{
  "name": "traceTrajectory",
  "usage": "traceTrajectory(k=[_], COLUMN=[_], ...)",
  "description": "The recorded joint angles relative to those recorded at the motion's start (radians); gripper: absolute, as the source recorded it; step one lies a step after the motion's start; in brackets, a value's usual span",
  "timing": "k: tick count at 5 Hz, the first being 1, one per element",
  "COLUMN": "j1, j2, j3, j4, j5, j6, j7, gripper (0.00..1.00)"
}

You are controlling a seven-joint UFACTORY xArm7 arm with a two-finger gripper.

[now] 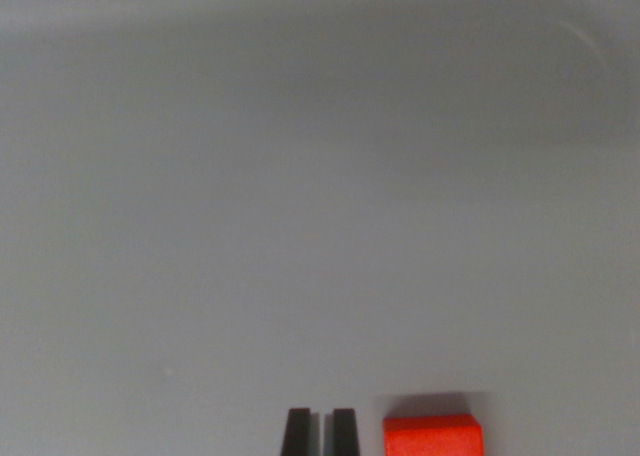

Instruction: Reach red block

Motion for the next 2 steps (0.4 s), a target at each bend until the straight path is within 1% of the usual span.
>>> traceTrajectory(k=[1,2], j1=[-0.0061,-0.0061], j2=[0.012,0.012], j3=[-0.006,-0.006], j4=[-0.036,-0.036], j5=[0.0009,0.0009], j6=[-0.045,-0.045], j7=[-0.005,-0.005], gripper=[0.0,0.0])
